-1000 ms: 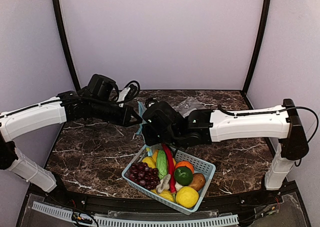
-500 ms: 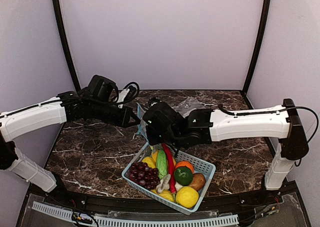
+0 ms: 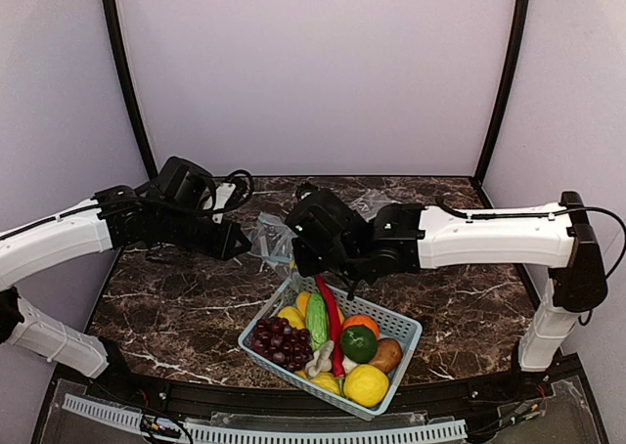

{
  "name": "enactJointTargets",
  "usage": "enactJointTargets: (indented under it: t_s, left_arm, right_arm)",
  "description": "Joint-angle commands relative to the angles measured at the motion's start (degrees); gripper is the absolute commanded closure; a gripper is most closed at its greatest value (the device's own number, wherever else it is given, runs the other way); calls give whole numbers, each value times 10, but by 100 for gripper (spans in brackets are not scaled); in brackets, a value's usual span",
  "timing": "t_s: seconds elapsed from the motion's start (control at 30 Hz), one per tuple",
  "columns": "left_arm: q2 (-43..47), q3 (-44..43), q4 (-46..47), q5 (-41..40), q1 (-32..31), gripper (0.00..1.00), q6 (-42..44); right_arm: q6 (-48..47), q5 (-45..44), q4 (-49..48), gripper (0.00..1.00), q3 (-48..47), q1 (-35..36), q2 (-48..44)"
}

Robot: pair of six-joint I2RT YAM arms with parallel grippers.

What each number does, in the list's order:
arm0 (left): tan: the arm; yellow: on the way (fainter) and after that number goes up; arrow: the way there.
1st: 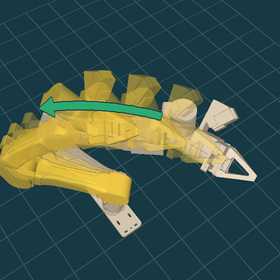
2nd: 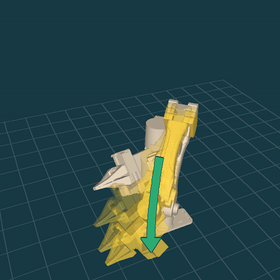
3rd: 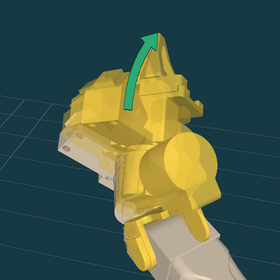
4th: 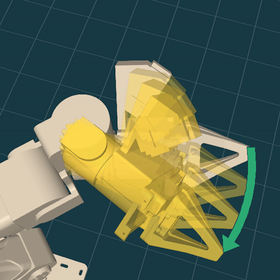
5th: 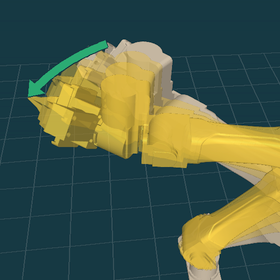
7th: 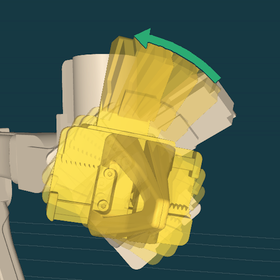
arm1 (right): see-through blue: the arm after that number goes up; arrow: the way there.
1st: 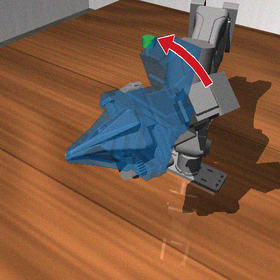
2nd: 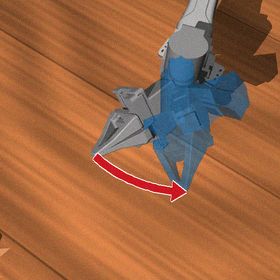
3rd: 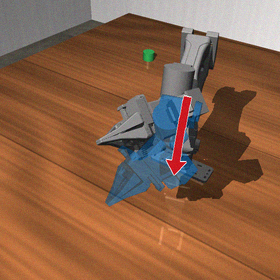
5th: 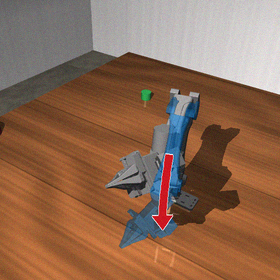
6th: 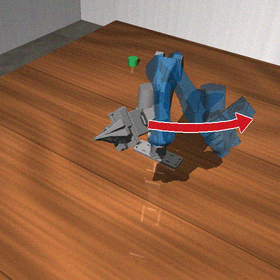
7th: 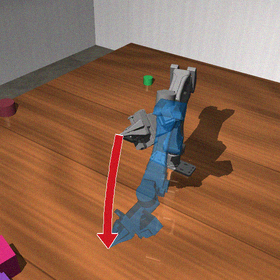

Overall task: Place the food in the zip-top bag and seal the zipper
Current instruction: Pass from the left arm to the right

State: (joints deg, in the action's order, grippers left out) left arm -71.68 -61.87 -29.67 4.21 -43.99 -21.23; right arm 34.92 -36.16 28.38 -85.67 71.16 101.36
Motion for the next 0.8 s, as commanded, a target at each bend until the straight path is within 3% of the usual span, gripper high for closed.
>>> enactJointTargets:
  t_s: [0.0,0.03,0.27,0.33,0.5,0.77]
  left_arm:
    - [20,8,-7,4,1,90,22]
    - [22,6,-3,11,1,85,27]
    - [7,-86,-6,44,1,26,96]
    - [-4,-117,-23,25,1,17,118]
    - [-44,-174,-80,-34,1,6,167]
    - [-69,-190,-96,13,5,3,217]
  right_arm:
    - [-69,58,-58,100,15,-6,-30]
    - [-86,73,-68,100,17,-6,-32]
    - [-120,104,-71,100,11,-2,-26]
    - [-119,106,-70,100,10,-1,-24]
    - [-120,108,-69,100,10,0,-24]
    - [-122,112,-69,100,13,0,-27]
